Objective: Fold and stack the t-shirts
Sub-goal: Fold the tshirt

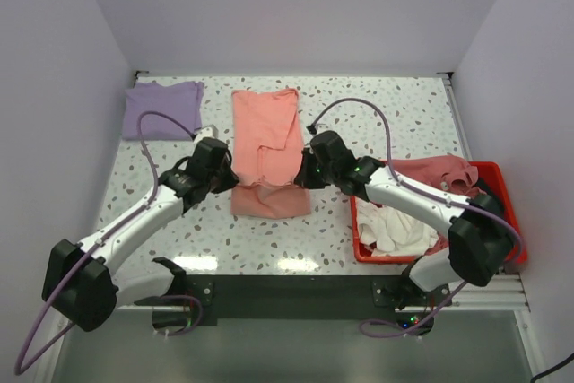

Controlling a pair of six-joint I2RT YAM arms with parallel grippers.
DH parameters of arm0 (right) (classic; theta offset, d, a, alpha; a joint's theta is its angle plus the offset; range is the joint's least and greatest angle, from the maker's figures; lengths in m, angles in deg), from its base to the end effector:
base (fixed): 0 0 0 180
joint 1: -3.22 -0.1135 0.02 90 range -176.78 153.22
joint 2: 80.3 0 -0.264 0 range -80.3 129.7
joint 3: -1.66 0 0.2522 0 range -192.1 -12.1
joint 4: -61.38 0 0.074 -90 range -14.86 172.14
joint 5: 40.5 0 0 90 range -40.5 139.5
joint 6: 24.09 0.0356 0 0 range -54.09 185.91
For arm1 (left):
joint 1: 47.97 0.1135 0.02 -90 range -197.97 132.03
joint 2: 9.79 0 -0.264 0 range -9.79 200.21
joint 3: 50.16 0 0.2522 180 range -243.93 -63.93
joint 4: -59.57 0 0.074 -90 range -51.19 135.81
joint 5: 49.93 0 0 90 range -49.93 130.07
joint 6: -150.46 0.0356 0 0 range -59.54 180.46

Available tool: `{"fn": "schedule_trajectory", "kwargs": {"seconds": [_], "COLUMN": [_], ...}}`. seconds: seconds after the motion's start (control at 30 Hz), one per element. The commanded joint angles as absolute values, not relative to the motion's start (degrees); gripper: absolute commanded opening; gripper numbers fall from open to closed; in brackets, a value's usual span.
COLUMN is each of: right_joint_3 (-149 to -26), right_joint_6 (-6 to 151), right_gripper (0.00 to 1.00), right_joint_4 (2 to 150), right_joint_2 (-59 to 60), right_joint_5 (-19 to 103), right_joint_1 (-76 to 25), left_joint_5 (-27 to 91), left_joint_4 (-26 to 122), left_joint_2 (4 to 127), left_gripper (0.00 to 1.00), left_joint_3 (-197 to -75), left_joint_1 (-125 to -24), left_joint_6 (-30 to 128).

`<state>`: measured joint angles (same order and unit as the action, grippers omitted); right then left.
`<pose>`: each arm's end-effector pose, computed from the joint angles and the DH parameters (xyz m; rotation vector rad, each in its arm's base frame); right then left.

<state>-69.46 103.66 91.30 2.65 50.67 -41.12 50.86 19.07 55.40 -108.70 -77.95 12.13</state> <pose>0.2267 0.2205 0.2508 -0.1273 2.4020 0.6888 0.2059 -0.1111 0.2440 -0.4735 2.3702 -0.4216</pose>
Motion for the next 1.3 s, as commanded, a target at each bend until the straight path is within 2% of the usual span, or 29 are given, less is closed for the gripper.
{"fn": "schedule_trajectory", "kwargs": {"seconds": [0.0, 0.33, 0.97, 1.1, 1.17, 1.27], "right_joint_3": [-74.1, -82.0, -89.4, -90.7, -91.2, -93.0], "right_joint_6": [101.0, 98.5, 97.1, 97.1, 96.9, 96.7], "right_gripper": [0.0, 0.0, 0.05, 0.1, 0.17, 0.24], "right_joint_4": [90.5, 90.4, 90.3, 90.4, 90.8, 91.5], "right_joint_2": [5.3, 14.6, 27.0, 29.3, 30.0, 31.6], "right_joint_5": [52.5, 49.7, 47.0, 46.4, 46.3, 46.2], "right_joint_1": [-39.0, -34.7, -29.8, -29.2, -29.0, -28.6], "left_joint_5": [50.0, 47.2, 40.5, 40.3, 41.1, 42.4], "left_joint_4": [27.4, 30.2, 32.5, 32.1, 31.8, 32.3], "left_joint_2": [59.3, 72.1, 85.9, 88.0, 88.0, 87.5], "left_gripper": [0.0, 0.0, 0.0, 0.05, 0.07, 0.17], "left_joint_3": [-112.6, -121.0, -126.0, -126.5, -126.4, -126.2], "left_joint_1": [-75.4, -70.9, -65.5, -65.0, -64.8, -64.8], "left_joint_6": [17.7, 22.2, 24.7, 24.6, 23.9, 23.7]}}
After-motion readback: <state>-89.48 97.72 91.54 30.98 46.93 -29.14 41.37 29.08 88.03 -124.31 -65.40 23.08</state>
